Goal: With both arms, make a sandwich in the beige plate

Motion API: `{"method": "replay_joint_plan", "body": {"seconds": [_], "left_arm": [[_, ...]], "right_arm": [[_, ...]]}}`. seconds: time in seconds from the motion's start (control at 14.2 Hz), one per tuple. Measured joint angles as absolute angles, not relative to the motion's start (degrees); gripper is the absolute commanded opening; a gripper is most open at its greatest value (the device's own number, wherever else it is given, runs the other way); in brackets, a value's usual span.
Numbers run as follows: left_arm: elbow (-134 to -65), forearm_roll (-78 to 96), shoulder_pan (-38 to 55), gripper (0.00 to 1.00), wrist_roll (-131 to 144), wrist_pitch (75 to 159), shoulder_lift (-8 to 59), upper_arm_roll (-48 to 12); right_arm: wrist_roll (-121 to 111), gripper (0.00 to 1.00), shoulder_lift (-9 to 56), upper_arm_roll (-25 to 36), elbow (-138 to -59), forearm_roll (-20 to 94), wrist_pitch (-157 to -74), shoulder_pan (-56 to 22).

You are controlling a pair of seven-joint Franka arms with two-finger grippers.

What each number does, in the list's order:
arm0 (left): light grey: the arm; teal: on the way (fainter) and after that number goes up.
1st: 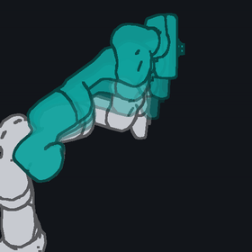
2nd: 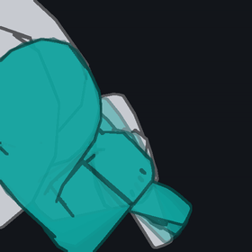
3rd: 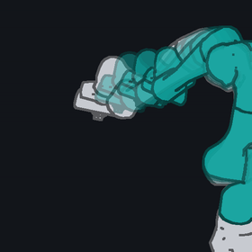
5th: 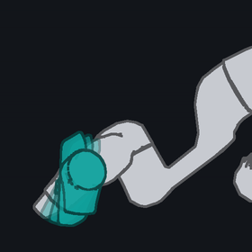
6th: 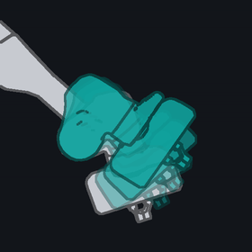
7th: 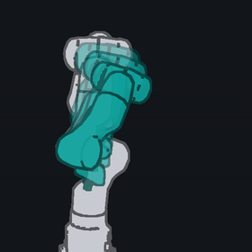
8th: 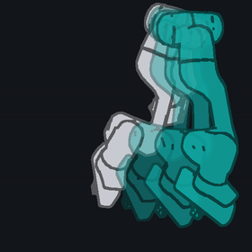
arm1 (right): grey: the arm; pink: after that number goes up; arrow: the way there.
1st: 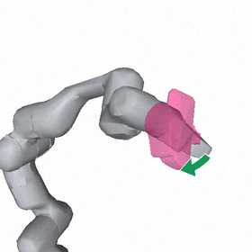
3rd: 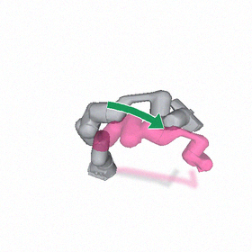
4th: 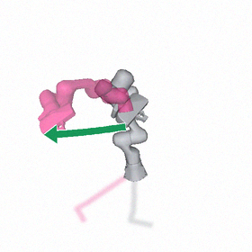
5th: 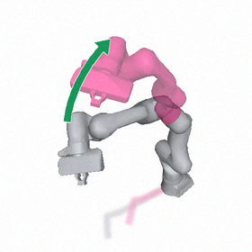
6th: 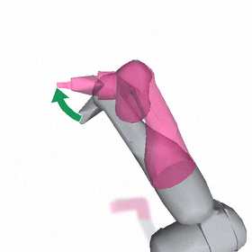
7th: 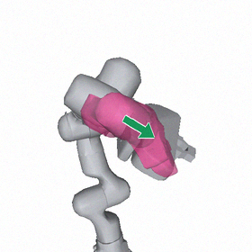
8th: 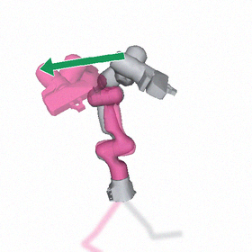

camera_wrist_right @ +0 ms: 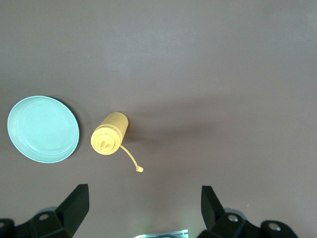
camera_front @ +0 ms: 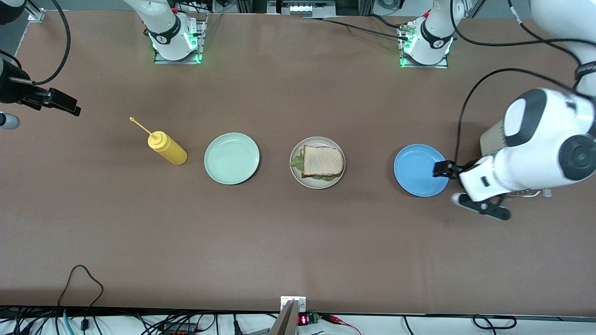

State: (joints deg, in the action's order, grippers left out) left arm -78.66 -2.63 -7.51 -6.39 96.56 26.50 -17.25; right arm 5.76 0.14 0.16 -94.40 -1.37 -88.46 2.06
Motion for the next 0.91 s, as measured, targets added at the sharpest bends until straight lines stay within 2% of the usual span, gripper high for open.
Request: {"method": "replay_joint_plan", "body": {"seconds": [0.14, 0.28, 0.42, 0.7, 0.91], "left_arm": [[-78.06, -2.62, -3.1, 1.0, -6.42, 96.52, 22.97, -9.09], [-77.83, -2.6, -1.77, 1.0, -5.95, 96.51, 19.13, -5.57], [-77.77, -2.6, -1.78, 1.0, -3.19, 95.11, 15.06, -4.58], [-78.66, -2.6, -2.56, 1.0, 0.8, 86.51, 8.82, -3.84], [-82.86, -1.13, -3.64, 1.0, 0.84, 88.24, 7.33, -3.81]], "right_arm": [[5.76, 1.0, 0.14, 0.17, -94.4, -1.37, -88.46, 2.08], [5.76, 1.0, 0.14, 0.17, -94.4, -1.37, -88.45, 2.1], [5.76, 1.0, 0.14, 0.17, -94.4, -1.37, -88.44, 2.1], [5.76, 1.0, 0.14, 0.17, -94.4, -1.37, -88.4, 2.11], [5.76, 1.0, 0.13, 0.16, -94.4, -1.37, -88.31, 2.11]]}}
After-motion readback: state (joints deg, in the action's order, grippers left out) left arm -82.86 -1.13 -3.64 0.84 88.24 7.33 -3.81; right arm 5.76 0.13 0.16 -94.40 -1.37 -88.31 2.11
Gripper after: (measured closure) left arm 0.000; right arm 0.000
